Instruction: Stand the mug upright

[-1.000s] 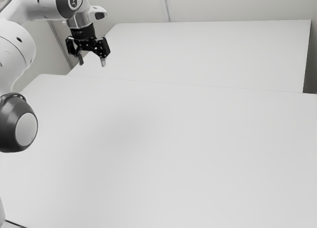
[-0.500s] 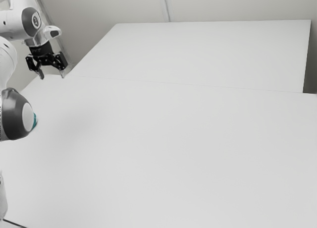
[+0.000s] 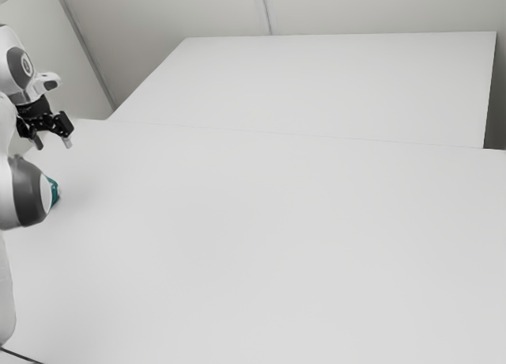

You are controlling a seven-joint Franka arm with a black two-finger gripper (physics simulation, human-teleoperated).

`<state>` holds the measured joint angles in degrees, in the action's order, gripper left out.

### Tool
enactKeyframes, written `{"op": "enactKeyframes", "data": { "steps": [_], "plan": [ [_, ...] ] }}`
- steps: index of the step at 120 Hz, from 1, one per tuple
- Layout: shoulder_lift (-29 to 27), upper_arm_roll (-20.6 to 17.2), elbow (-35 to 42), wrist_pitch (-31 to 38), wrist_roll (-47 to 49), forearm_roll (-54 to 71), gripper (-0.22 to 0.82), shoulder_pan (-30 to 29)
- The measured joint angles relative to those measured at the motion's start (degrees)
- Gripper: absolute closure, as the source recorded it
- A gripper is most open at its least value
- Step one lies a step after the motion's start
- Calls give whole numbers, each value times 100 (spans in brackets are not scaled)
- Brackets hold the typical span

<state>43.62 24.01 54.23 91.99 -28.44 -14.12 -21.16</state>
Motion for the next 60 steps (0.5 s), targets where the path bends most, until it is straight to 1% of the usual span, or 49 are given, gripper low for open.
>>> {"op": "enactKeyframes", "data": {
  "steps": [18,33,60],
  "plan": [
    [269,-152,-228,24,-381,-119,0,-453],
    [448,-188,-435,45,-676,-151,0,-792],
    [741,-277,-727,111,-1142,-167,0,-1211]
  ]
}}
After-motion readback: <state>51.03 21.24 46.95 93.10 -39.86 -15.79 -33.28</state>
